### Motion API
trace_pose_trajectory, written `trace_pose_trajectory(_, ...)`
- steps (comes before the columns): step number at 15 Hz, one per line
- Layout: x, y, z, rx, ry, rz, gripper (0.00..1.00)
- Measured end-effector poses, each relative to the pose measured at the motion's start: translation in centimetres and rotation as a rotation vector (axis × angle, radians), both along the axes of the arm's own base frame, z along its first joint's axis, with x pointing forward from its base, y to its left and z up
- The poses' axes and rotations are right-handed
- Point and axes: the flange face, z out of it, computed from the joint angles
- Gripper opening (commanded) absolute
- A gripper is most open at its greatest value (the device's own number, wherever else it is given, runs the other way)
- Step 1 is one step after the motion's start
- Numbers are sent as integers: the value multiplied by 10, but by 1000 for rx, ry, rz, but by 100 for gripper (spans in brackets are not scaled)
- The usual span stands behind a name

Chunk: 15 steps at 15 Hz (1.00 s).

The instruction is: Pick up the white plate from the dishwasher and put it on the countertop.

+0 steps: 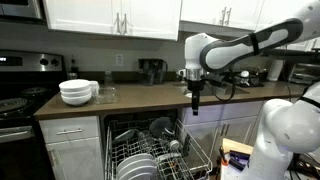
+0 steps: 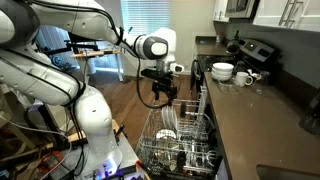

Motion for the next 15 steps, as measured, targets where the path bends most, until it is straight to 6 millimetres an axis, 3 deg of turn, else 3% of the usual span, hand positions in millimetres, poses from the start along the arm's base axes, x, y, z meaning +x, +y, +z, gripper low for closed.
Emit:
trace_pose_trajectory(10,3,1,-4,4,6,10,100)
trace_pose_trajectory(15,40,24,-35,-10,10,151,100)
